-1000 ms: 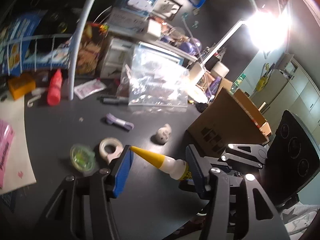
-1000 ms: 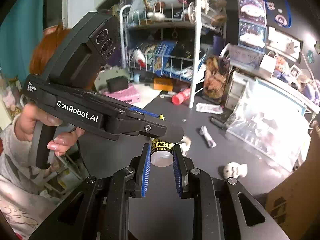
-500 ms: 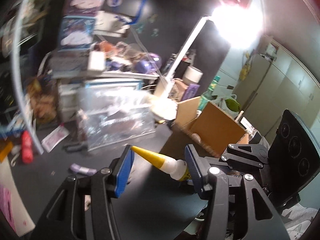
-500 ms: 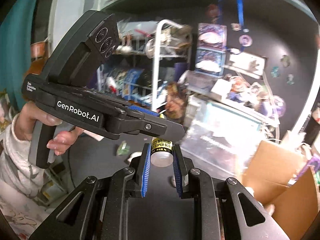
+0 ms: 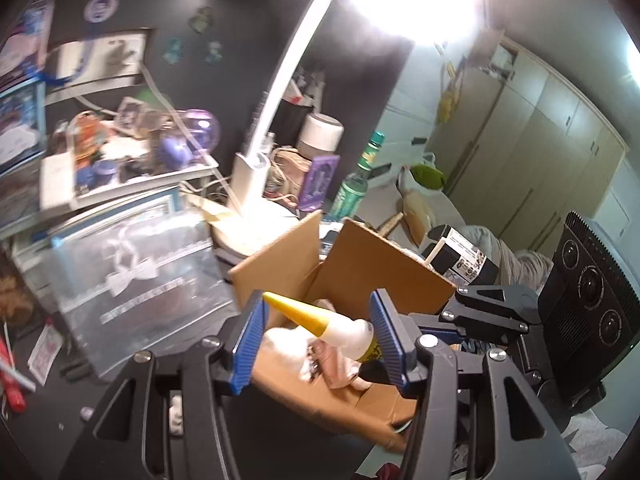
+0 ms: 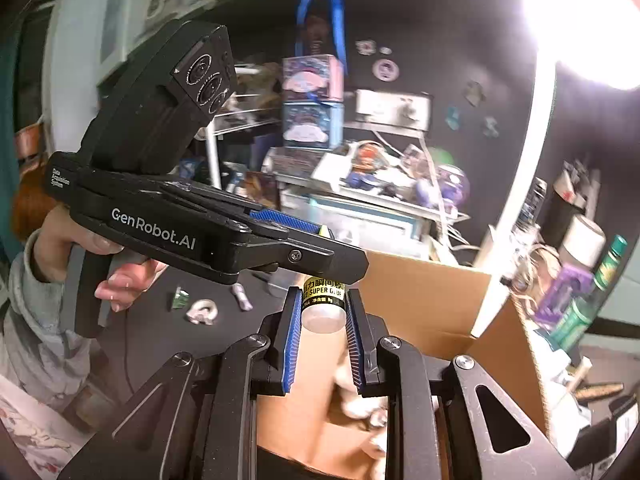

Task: Organize objects
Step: 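Carry the glue bottle into the cardboard box and release it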

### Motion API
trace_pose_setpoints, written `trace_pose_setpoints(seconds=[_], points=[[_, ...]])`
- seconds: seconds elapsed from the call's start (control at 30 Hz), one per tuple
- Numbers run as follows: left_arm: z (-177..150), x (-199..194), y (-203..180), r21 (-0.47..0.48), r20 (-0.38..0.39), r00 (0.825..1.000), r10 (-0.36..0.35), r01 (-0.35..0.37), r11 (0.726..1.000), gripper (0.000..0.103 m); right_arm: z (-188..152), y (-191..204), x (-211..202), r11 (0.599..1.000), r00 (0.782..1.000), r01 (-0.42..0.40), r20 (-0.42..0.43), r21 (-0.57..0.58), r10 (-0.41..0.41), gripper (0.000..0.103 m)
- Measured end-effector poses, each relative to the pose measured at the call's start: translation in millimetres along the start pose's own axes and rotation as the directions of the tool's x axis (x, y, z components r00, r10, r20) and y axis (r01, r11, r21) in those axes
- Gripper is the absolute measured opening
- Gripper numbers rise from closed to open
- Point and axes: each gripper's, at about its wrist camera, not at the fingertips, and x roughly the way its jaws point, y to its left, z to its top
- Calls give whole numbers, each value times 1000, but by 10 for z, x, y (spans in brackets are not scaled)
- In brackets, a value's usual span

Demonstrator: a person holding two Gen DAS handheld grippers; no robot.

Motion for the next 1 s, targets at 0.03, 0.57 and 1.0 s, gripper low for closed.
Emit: trace_pose_setpoints(seconds=[0.03,0.57,1.0], points=[[29,48,-31,8,-11,1000,-4,4,1000,50,-11,-75,-18,1000,1000,8,-10,15,-8,17],[170,711,-290,71,-165,986,-17,29,997,71,-235,-489,-27,990,980,113,-172,84,-97,30],[139,533,-290,119,-151,988,31,-13,993,79,-219,-473,-70,990,979,126,-168,68,-113,35]])
